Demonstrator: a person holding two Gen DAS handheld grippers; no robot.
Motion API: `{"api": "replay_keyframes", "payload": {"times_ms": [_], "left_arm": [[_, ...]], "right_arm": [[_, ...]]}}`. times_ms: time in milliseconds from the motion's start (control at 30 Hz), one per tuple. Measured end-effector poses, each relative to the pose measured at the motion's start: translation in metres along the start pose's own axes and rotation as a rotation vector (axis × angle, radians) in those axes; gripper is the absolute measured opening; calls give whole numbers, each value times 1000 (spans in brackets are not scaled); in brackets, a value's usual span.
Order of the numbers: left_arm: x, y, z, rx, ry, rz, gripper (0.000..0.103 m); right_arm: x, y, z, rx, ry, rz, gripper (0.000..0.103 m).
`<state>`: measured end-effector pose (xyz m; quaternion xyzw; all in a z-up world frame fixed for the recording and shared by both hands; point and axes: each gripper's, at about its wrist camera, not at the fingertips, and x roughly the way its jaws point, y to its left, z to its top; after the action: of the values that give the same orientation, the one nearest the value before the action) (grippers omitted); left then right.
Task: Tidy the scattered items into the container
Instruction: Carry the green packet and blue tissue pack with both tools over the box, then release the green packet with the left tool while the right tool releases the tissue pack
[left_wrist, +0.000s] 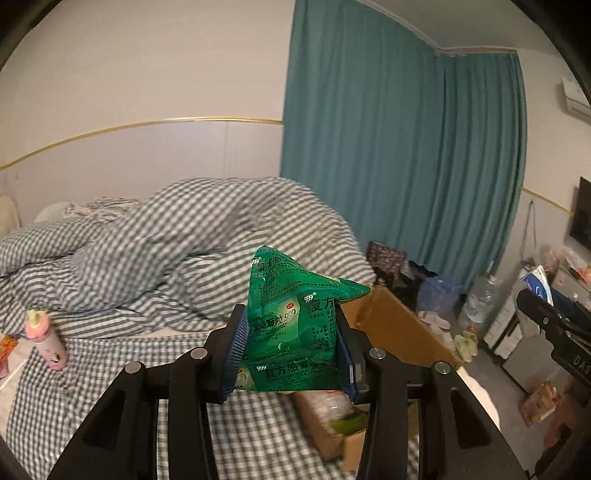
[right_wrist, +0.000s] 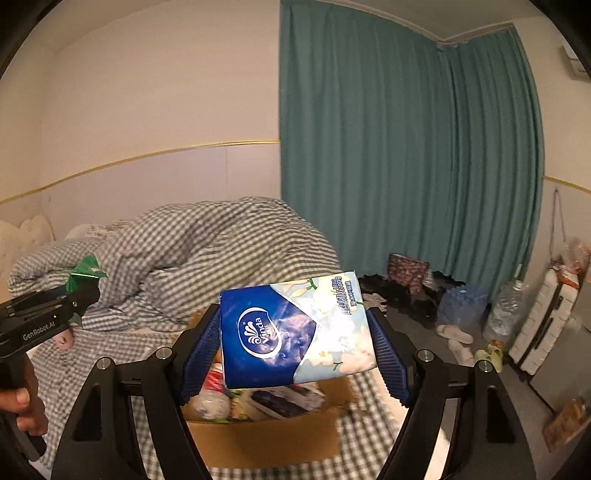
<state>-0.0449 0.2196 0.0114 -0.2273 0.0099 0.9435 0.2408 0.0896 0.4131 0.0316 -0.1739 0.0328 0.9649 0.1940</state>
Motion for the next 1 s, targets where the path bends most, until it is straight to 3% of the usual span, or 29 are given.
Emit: {"api": "replay_keyframes", "payload": {"times_ms": [467,1000], "left_arm": [[63,-51,-9,50,109,-62,44],[162,-71,-53,90,335,-126,44]], "right_arm": [[18,-37,-6,18,28,-24,76],[106,-27,-31,-19,132,19,76]]}}
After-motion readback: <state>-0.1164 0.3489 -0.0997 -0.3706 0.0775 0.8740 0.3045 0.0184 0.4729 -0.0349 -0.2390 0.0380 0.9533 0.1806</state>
